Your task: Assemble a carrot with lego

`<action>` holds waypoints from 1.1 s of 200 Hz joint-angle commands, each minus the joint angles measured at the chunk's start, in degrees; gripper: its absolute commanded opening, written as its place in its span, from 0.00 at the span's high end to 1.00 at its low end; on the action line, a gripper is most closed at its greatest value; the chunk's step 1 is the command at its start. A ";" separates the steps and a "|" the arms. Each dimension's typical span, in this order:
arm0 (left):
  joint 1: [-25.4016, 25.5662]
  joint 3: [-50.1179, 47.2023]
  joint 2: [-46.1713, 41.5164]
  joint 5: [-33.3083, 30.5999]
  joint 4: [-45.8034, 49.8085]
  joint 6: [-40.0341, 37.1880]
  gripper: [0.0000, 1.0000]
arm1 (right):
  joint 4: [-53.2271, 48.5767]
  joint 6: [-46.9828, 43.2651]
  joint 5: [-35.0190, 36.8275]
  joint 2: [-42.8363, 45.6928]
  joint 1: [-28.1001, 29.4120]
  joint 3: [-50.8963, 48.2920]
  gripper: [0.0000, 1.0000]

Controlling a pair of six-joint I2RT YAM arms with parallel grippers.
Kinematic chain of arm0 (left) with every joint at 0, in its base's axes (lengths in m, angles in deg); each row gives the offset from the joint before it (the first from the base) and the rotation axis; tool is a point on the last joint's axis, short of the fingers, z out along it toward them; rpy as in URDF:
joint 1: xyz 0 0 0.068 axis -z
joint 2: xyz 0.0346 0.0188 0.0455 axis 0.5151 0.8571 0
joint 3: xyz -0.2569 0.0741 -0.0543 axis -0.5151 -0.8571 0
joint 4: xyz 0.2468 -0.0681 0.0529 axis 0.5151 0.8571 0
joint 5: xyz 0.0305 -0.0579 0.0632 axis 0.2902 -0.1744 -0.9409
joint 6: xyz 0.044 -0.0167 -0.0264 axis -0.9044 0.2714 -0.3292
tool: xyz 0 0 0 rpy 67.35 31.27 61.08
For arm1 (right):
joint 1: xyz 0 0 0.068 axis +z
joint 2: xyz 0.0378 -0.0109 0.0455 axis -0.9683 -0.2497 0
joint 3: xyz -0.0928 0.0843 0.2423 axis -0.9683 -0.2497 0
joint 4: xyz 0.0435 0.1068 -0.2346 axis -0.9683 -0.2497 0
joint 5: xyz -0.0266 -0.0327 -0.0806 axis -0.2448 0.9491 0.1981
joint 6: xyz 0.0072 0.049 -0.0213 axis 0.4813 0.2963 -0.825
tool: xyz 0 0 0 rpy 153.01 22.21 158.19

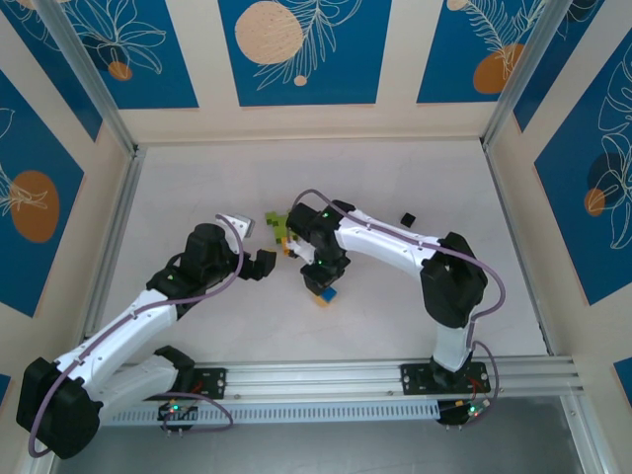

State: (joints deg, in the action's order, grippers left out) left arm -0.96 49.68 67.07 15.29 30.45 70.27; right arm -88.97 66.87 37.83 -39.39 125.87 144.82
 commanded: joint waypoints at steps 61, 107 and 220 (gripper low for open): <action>0.43 1.63 -0.27 1.10 0.74 -0.61 0.01 | 0.76 -0.16 -0.85 -2.12 1.00 -0.43 0.66; 0.45 1.80 -0.07 1.19 0.74 -0.69 0.01 | 0.81 -0.16 -1.28 0.22 0.32 0.13 0.46; 0.50 1.89 -0.29 1.18 0.78 -0.85 0.01 | 4.19 -6.43 8.46 4.90 -21.58 -1.09 0.40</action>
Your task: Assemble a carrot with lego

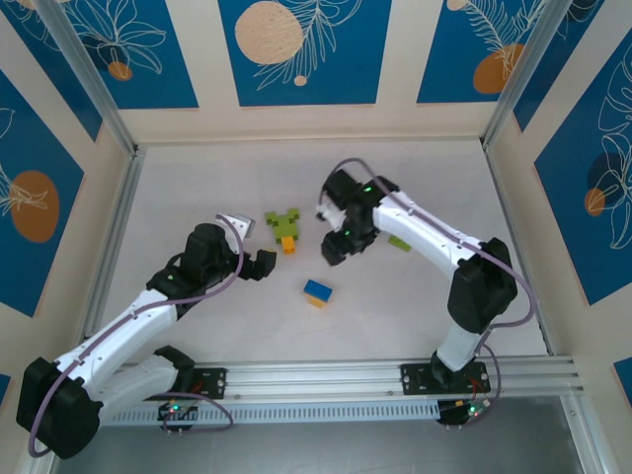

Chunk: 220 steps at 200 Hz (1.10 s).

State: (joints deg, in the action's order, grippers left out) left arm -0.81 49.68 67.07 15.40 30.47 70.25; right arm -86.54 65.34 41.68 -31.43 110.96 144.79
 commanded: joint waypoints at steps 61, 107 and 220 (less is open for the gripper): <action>0.55 2.04 -0.12 0.90 0.85 -0.95 0.01 | 10.40 -10.14 0.06 -16.10 -19.00 2.13 0.41; 0.51 2.16 0.58 0.90 0.79 -1.14 0.01 | 11.50 -10.50 -0.14 -19.19 -22.17 4.50 0.41; 0.55 2.51 1.69 0.99 0.77 -1.50 0.01 | 10.73 -12.88 -3.35 -26.44 -23.39 10.74 0.41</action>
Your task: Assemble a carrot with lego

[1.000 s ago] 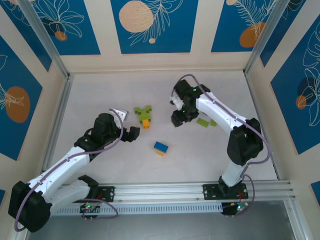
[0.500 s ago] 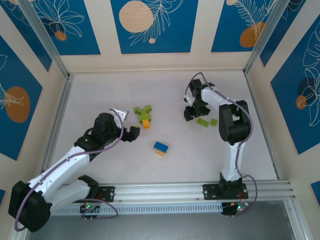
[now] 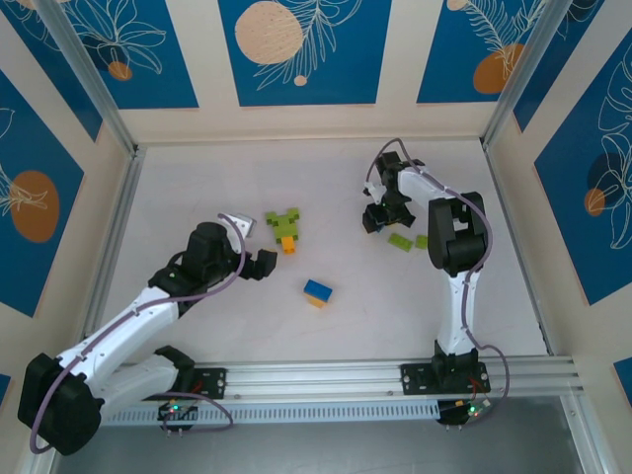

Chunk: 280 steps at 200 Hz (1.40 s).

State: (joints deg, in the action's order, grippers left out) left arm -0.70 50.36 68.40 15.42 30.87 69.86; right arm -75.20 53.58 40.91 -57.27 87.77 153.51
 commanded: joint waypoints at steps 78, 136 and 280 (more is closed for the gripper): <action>0.45 1.75 0.61 0.97 0.31 -1.07 0.01 | -1.14 -1.10 -4.45 -1.50 -0.39 2.98 0.58; 0.46 1.76 0.93 1.06 0.24 -1.08 0.01 | -1.62 -0.45 -5.15 -0.41 0.12 2.25 0.69; 0.46 1.57 0.54 1.04 0.44 -1.05 0.01 | -13.60 1.09 -5.45 25.97 24.51 -8.77 0.71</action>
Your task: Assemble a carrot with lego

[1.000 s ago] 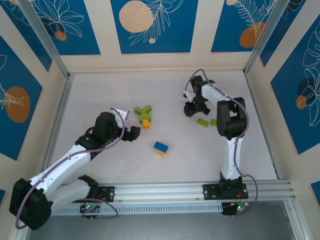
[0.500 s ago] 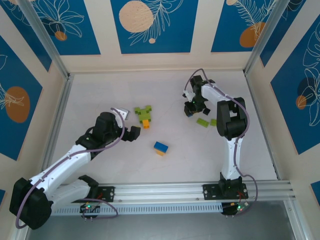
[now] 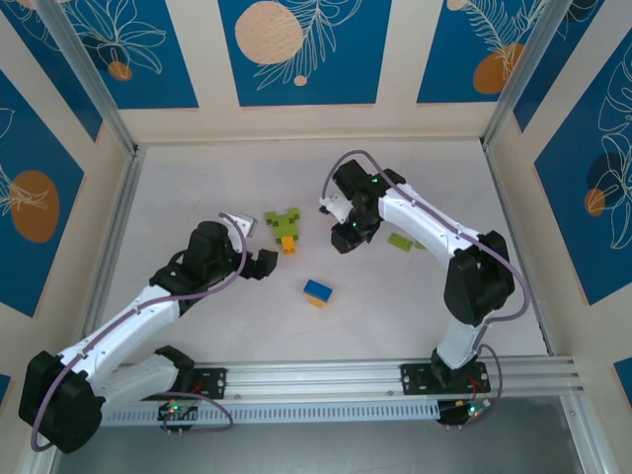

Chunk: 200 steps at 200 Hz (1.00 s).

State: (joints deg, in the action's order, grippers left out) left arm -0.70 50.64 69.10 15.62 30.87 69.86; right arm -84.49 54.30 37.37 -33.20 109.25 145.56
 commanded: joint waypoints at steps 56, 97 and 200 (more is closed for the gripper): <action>0.54 1.49 0.14 0.61 0.67 -1.19 0.01 | -7.76 3.36 0.38 0.10 10.39 1.02 0.71; 0.49 1.55 0.47 0.85 0.49 -1.19 0.01 | -6.01 6.67 0.81 -0.38 14.58 -0.22 0.71; 0.53 1.46 0.18 1.21 0.54 -0.98 0.01 | -2.45 10.98 1.13 -0.78 17.68 -4.42 0.72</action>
State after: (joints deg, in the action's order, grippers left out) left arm -0.70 50.66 69.47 15.64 30.89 69.86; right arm -87.92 63.61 38.73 -33.40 126.22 142.06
